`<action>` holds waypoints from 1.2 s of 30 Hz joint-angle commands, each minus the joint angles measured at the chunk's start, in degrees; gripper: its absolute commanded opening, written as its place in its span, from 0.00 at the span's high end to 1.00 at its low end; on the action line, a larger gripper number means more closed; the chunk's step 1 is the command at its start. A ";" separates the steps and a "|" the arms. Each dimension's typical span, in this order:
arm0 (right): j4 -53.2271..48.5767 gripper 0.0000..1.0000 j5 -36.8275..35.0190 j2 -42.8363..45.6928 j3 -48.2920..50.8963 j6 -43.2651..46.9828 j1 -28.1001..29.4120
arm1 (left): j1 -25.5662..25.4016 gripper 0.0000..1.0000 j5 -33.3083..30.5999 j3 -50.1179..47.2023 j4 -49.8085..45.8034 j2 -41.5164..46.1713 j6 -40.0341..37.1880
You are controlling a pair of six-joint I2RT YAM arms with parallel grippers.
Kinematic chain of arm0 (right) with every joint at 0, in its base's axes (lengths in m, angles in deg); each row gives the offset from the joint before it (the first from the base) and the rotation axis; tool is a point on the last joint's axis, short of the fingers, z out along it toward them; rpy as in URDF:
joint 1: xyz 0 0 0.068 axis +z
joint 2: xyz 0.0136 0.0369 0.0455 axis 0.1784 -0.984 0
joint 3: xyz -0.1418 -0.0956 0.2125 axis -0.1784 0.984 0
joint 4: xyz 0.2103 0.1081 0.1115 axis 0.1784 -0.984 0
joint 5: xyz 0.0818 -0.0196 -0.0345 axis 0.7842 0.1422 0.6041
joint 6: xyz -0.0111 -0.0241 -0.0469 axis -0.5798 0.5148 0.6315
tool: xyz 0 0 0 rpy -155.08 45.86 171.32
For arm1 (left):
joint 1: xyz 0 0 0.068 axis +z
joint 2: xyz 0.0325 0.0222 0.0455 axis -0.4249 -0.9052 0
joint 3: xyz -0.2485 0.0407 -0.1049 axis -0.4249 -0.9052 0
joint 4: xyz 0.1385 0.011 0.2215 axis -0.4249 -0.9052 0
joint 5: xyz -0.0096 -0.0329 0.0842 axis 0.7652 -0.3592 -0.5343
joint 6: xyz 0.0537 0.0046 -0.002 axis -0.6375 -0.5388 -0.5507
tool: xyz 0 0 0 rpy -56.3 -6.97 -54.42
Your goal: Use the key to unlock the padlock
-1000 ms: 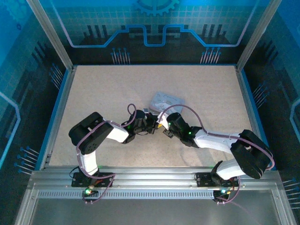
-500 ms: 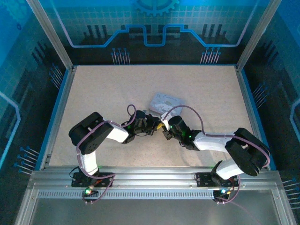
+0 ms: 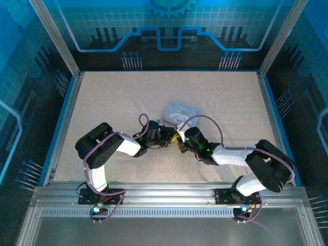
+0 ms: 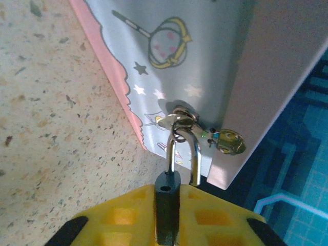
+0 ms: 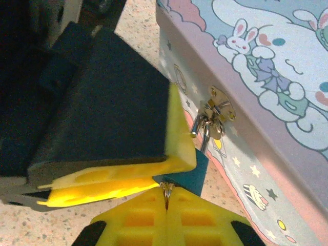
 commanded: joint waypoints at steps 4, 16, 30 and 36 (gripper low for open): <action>0.54 1.00 3.81 -0.51 0.93 -2.76 -0.78 | 0.76 0.69 1.90 -1.04 3.38 1.42 -2.36; 1.06 1.00 5.09 -0.48 1.98 -3.37 -1.56 | 4.67 0.57 3.17 -5.38 -4.72 10.52 -6.59; 0.69 1.00 4.96 0.43 2.44 -3.19 -2.03 | 10.68 0.19 -4.90 3.90 -46.67 31.66 -31.90; 0.69 1.00 5.59 0.27 2.47 -3.29 -2.17 | 17.50 0.09 1.51 11.02 -50.65 28.52 -38.45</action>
